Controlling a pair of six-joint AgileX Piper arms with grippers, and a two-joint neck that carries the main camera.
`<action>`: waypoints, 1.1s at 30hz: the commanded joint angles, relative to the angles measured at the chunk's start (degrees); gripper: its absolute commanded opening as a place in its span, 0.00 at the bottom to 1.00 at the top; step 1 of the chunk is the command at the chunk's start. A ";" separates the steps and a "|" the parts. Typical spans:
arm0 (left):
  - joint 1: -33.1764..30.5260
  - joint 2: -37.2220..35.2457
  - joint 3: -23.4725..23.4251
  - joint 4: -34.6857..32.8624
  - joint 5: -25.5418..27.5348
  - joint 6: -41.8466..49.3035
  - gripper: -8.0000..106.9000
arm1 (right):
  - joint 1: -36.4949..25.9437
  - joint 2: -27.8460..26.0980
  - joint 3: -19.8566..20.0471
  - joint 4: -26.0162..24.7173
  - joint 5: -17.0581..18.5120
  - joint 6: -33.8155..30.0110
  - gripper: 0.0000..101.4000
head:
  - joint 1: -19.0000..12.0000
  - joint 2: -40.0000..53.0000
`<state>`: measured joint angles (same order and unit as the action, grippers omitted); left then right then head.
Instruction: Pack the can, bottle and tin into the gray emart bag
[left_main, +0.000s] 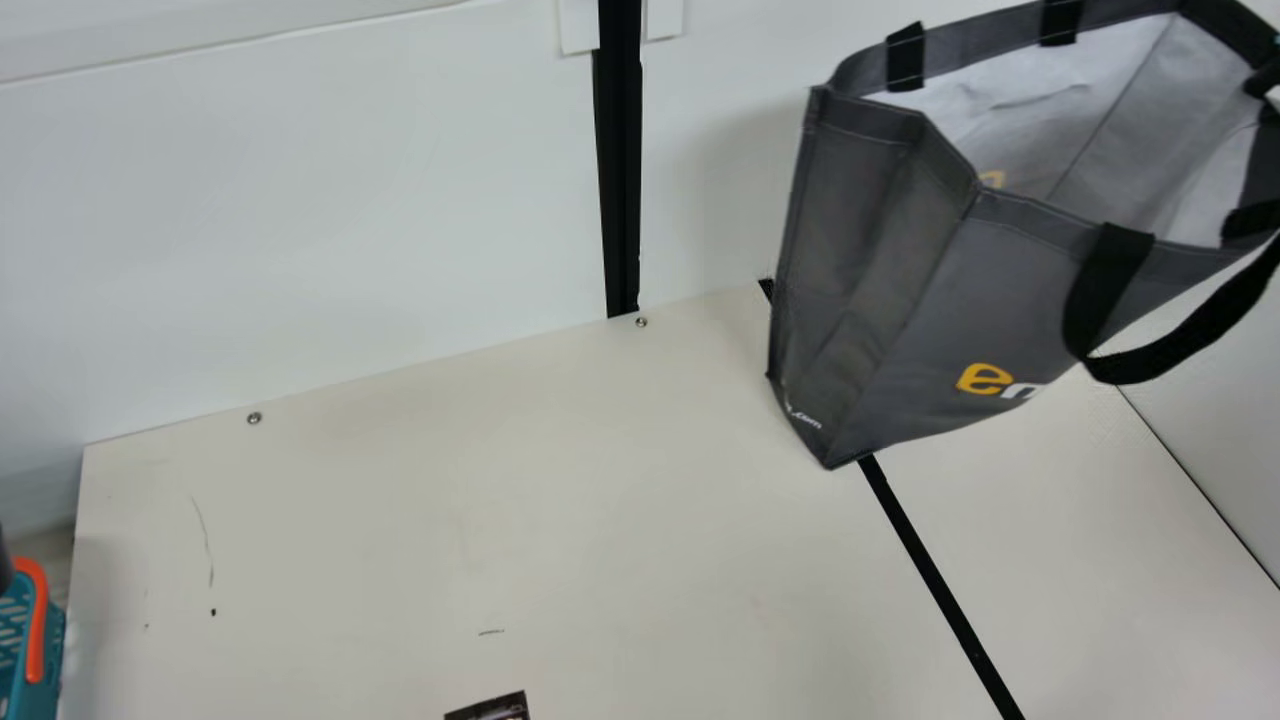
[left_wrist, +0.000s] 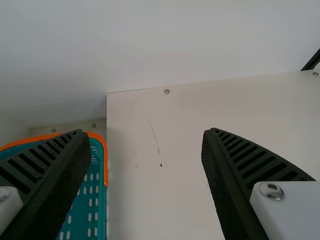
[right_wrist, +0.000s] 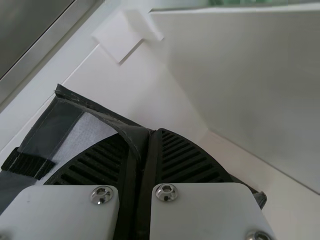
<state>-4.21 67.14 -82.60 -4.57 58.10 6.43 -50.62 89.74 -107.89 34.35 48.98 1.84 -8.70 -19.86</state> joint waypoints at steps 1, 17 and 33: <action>0.00 0.00 0.00 0.00 0.00 0.00 0.85 | -2.02 1.37 -1.91 0.69 0.64 -0.28 0.00 | -1.30 -0.14; 0.00 0.00 0.00 0.00 0.00 0.00 0.85 | -7.11 6.93 -9.73 3.99 4.23 -2.18 0.43 | -1.30 -0.14; 0.00 0.00 0.00 0.00 0.00 0.00 0.85 | -5.63 7.76 -16.32 7.76 6.51 -4.50 0.90 | -1.30 -0.14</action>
<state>-4.21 67.14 -82.60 -4.57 58.10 6.43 -56.37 97.55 -124.09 41.87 55.47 -2.58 -8.70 -19.95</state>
